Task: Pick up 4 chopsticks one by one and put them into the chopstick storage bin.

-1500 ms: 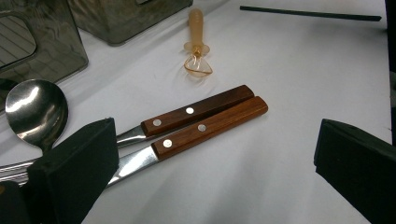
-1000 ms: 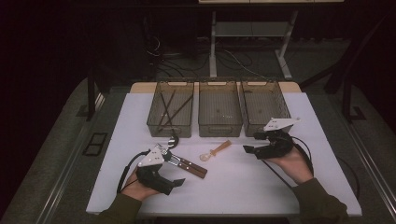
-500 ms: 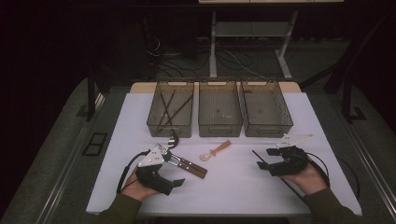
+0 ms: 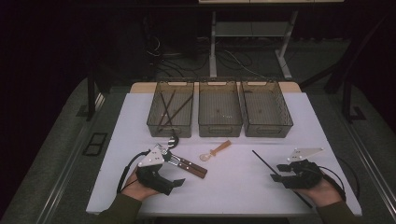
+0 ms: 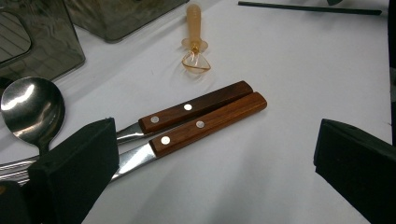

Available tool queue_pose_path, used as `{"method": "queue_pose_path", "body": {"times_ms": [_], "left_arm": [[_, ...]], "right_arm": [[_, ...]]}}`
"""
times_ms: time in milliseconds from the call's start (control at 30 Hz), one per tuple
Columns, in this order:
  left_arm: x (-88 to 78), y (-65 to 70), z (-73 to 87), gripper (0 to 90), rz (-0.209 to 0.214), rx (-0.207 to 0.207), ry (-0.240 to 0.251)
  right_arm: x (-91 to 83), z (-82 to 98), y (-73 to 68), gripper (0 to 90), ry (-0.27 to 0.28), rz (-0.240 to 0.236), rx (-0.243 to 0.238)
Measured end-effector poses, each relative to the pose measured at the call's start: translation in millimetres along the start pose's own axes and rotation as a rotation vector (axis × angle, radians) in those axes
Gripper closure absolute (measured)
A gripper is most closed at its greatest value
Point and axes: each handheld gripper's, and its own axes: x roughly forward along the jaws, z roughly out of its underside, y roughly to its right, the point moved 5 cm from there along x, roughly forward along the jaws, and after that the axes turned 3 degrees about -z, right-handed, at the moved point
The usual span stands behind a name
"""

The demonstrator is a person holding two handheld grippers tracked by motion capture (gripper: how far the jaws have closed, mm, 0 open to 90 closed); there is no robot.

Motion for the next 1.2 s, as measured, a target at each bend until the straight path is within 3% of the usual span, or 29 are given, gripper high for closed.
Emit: {"method": "queue_pose_path", "body": {"times_ms": [133,500,767,1200], "left_arm": [[0.2,0.1,0.1,0.0,0.000,-0.002,0.000],[0.1,0.4,0.1,0.0,0.001,0.000,-0.003],[0.2,0.7,0.1,0.0,0.002,0.003,-0.005],[1.3,1.8,0.2,0.0,0.005,0.004,-0.008]], "right_arm": [[-2.4,6.4,1.7,58.6,-0.019,0.029,-0.001],[-8.9,20.2,8.1,70.4,-0.054,0.032,0.033],[-3.6,24.4,8.6,77.0,-0.107,0.033,0.021],[-1.7,24.9,8.8,85.7,-0.123,0.039,-0.007]]}}
